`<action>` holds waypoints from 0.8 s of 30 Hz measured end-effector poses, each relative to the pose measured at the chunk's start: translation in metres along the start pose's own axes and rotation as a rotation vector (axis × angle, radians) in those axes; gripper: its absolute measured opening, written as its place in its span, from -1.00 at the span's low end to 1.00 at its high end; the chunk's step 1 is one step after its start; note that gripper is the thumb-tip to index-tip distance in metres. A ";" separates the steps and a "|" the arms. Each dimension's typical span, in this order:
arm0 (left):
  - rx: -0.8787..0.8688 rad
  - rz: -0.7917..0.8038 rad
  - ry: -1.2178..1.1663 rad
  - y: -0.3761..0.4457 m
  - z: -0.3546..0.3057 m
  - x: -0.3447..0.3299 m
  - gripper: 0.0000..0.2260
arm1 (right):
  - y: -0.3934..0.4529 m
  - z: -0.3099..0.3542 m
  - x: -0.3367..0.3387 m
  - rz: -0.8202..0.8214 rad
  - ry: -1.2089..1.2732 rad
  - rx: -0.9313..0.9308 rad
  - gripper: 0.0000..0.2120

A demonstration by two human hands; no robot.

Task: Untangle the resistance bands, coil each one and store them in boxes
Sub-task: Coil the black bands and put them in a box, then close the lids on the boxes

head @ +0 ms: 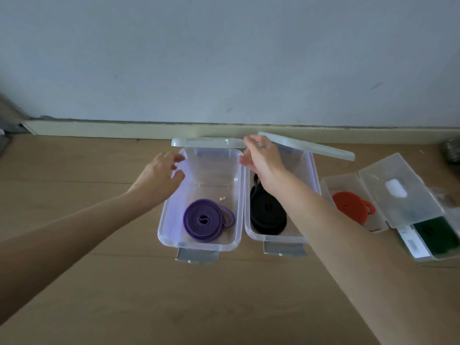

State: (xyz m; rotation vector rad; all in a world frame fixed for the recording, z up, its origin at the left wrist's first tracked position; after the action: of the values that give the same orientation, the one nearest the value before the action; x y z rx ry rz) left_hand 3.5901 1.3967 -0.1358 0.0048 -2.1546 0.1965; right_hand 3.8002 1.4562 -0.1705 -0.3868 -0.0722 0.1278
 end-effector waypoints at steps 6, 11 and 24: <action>0.461 -0.322 -0.616 0.024 0.085 -0.013 -0.73 | 0.037 -0.006 -0.035 -0.105 0.417 -0.181 -0.62; 0.514 -0.316 -1.331 0.021 0.100 -0.039 -0.74 | 0.024 0.014 -0.042 -0.013 0.660 -0.027 -0.67; 0.338 -0.050 -0.569 -0.055 0.095 -0.048 -0.60 | -0.110 -0.089 -0.039 0.073 -0.646 0.116 -0.16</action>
State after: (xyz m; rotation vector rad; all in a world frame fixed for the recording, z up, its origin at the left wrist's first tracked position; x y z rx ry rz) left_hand 3.5428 1.3252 -0.2192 0.3464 -2.6525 0.5858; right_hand 3.7819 1.3167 -0.2130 -0.2201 -0.6857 0.3250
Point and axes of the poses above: each hand's wrist, its own y-axis towards the middle knuckle, its own x-axis out of the back of the hand, z = x × y, the point moved 10 cm from there along y, towards the middle knuckle, and after that the axes turned 5 degrees about z, right-handed, at the moved point
